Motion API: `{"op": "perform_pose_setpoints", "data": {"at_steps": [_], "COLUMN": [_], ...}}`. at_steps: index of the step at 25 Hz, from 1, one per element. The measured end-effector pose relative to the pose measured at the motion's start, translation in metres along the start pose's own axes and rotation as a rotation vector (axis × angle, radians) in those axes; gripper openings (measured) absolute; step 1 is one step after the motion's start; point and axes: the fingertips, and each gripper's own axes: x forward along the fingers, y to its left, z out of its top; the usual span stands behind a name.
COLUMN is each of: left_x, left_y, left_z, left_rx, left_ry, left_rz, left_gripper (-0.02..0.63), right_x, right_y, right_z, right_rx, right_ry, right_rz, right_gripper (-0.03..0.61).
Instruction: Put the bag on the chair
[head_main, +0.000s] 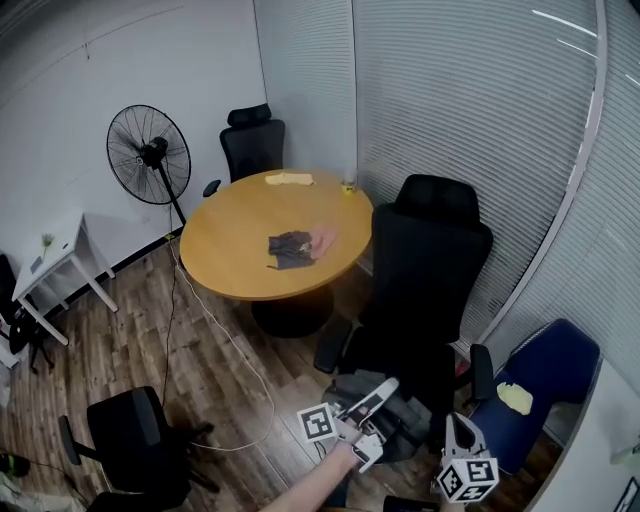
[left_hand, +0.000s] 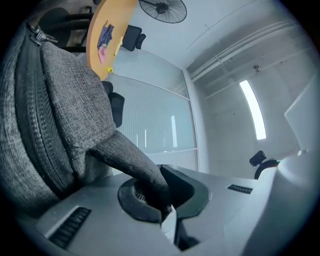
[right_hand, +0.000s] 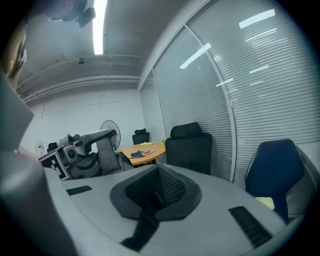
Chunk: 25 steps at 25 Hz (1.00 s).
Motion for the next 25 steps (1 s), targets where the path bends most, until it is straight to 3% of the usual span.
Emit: {"op": "perform_pose_setpoints", "data": {"at_steps": [8, 15, 20, 25], "left_x": [0.074, 0.14, 0.176, 0.203], "left_y": [0.09, 0.146, 0.173, 0.194], "left_z": [0.068, 0.118, 0.148, 0.174], "left_rx": [-0.123, -0.189, -0.201, -0.233], "left_ry": [0.063, 0.132, 0.128, 0.054], "left_rz": [0.071, 0.103, 0.099, 0.09], "left_gripper": [0.023, 0.023, 0.023, 0.023], "right_x": [0.124, 0.189, 0.22, 0.241], "right_y": [-0.059, -0.104, -0.128, -0.148], "right_z": [0.018, 0.043, 0.053, 0.059], "right_rx": [0.034, 0.036, 0.014, 0.007], "right_ry": [0.033, 0.061, 0.088, 0.104], "right_rz": [-0.059, -0.162, -0.214, -0.226], "right_gripper": [0.012, 0.012, 0.012, 0.012]}}
